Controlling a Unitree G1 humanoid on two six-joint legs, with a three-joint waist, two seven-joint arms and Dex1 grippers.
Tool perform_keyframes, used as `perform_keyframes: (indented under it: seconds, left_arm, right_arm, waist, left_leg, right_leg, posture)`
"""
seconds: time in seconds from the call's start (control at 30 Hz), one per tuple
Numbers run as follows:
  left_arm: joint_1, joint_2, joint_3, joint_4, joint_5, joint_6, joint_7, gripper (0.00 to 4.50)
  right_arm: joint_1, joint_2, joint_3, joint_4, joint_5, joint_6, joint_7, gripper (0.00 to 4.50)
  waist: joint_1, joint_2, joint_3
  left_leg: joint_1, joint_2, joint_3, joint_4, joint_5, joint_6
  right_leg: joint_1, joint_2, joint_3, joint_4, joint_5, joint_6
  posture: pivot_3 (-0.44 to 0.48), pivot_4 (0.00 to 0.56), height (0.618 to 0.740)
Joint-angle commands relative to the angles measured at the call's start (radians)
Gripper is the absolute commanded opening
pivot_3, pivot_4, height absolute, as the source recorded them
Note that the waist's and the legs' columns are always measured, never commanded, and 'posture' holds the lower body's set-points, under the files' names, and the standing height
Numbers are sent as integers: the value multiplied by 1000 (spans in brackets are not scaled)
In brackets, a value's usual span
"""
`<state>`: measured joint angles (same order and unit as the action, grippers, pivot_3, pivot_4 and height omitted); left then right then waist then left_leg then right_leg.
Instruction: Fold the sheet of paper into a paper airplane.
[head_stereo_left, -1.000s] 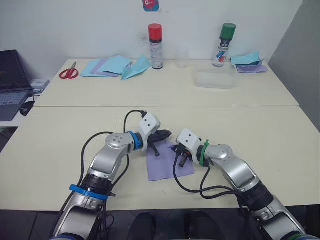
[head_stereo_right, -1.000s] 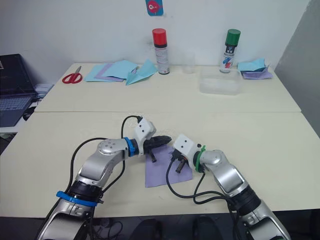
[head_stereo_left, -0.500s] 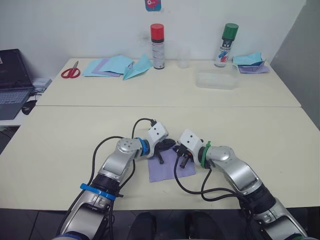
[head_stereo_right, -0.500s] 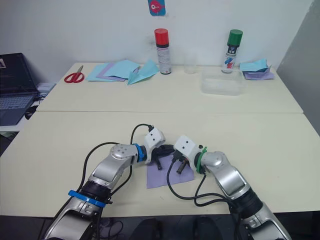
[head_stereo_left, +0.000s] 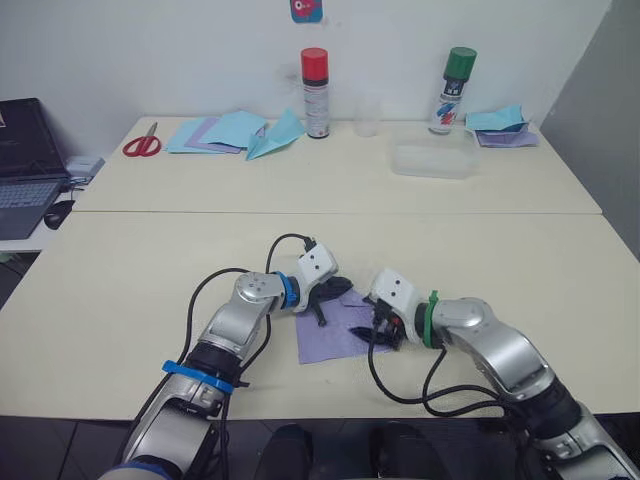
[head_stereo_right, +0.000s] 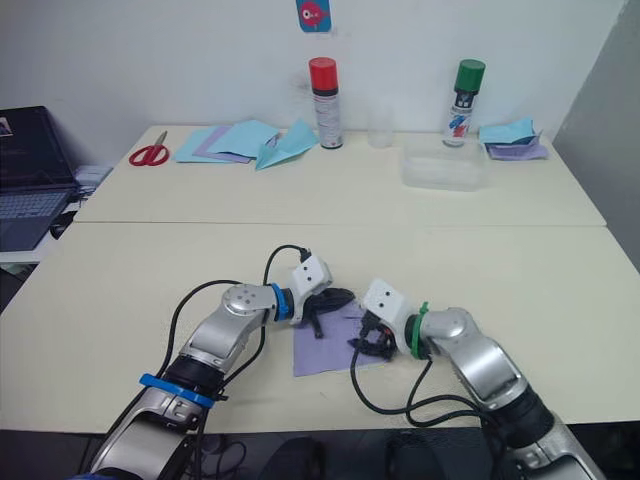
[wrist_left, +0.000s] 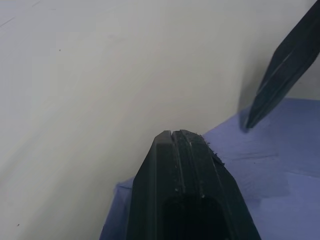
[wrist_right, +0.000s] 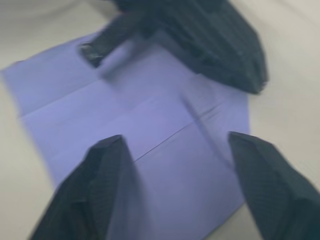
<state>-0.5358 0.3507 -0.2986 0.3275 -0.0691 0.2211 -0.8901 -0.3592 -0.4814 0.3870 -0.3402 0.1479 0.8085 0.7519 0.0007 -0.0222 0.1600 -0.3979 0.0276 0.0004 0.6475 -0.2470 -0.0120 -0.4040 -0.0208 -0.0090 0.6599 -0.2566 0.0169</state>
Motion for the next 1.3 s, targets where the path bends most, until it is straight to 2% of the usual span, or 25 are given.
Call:
perform_keyframes:
  seconds: [0.03,0.13,0.23,0.37,0.4,0.7,0.9,1.17,1.3]
  left_arm:
    - [12,-3,-32,49,36,-5,-16,0]
    - [9,-3,-31,57,37,-16,-22,0]
    - [4,-3,-31,65,39,-24,-28,0]
    - [-1,-4,-32,72,43,-29,-32,0]
    - [-2,-5,-33,73,43,-30,-32,0]
    - [-7,-16,-36,81,52,-34,-36,0]
    - [-8,-18,-35,88,58,-40,-39,0]
    - [-1,-15,-34,90,60,-47,-45,0]
    - [-2,-15,-33,95,62,-52,-45,0]
  right_arm:
    - [-27,7,-95,-26,52,-8,-1,3466]
    - [-59,46,-167,36,67,-30,-44,2826]
    - [-72,88,-180,76,65,-29,-82,1735]
    - [-77,125,-125,123,31,-50,-108,222]
    - [-75,127,-108,129,21,-60,-109,14]
    - [-40,98,-6,176,-53,-79,-109,14]
    - [-11,61,-58,189,-56,-66,-125,14]
    - [77,-29,-74,80,-33,-40,-75,14]
    - [81,-31,-88,51,-21,-61,-73,14]
  waist:
    - [0,0,0]
    - [0,0,0]
    - [1,0,0]
    - [0,0,0]
    - [0,0,0]
    - [0,0,0]
    - [3,0,-1]
    - [4,0,-2]
    - [4,0,-2]
  left_leg:
    - [0,0,0,0,0,0]
    - [0,0,0,0,0,0]
    - [0,0,0,0,0,0]
    - [0,0,1,0,0,0]
    - [0,0,1,0,0,0]
    - [0,0,1,0,0,0]
    - [0,0,1,1,0,0]
    - [0,0,1,1,0,0]
    - [0,0,1,1,0,0]
  right_leg:
    - [0,0,0,0,0,0]
    - [0,0,0,0,0,0]
    - [0,0,0,0,0,0]
    - [0,0,1,0,0,0]
    - [0,0,1,0,0,0]
    - [0,0,1,0,0,0]
    - [1,0,0,0,0,0]
    - [1,0,0,0,0,0]
    - [1,0,0,0,0,0]
  posture:
    - [0,150,740]
    - [0,150,740]
    - [0,150,740]
    - [0,150,740]
    - [0,150,740]
    - [0,150,740]
    - [0,150,740]
    - [0,150,740]
    - [0,150,740]
